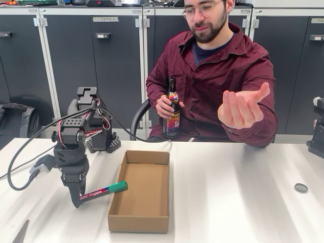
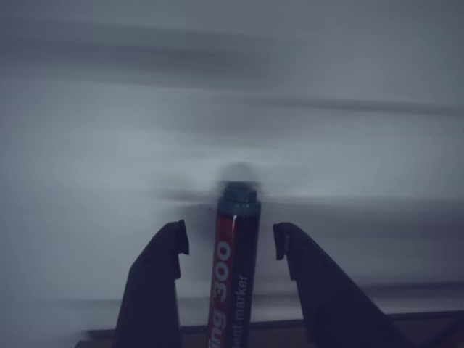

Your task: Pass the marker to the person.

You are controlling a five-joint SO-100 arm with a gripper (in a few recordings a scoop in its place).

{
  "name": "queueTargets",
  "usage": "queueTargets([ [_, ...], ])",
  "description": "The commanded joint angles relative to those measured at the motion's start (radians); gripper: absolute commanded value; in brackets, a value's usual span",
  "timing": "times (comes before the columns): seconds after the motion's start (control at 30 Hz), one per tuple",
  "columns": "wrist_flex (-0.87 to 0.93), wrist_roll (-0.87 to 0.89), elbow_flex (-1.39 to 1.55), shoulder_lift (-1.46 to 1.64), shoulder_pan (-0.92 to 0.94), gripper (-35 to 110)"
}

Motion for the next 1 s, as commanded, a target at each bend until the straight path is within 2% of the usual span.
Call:
queueTargets([
  [0.0,0.008,-0.009,-0.052,0.008,0.009,25],
  [0.97,-0.011,-0.023,-0.058,-0.020,0.014,13],
])
